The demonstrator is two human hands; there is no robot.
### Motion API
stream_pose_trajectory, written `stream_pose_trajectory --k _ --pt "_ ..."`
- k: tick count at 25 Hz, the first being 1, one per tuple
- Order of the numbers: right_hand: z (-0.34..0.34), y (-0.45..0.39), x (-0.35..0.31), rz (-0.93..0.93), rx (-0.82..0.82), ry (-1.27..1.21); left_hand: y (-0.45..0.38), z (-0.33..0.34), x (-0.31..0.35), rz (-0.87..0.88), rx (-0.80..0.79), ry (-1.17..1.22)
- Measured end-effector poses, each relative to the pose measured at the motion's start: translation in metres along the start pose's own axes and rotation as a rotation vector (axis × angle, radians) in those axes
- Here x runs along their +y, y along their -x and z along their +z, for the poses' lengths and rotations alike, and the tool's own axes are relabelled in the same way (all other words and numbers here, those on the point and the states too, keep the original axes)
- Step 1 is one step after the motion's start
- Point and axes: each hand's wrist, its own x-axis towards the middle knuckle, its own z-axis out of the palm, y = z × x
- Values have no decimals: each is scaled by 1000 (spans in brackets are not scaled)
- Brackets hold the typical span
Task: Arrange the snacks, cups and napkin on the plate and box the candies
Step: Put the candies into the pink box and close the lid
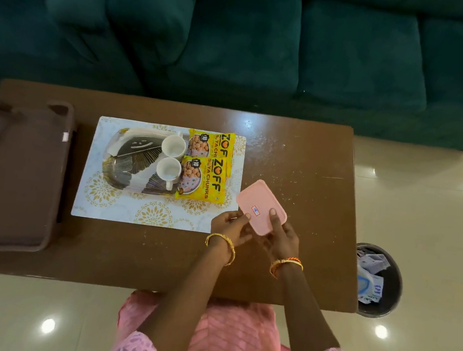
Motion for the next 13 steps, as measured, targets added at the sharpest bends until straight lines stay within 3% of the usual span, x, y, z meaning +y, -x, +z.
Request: stream_pose_trajectory --k 3,8,13 --pt "11 28 -8 -78 -74 162 20 -41 17 34 -93 -71" --pt "55 71 -5 -124 -331 444 34 -119 55 124 -176 -196" --pt "125 116 19 -110 -348 656 44 -175 64 294 157 -385"
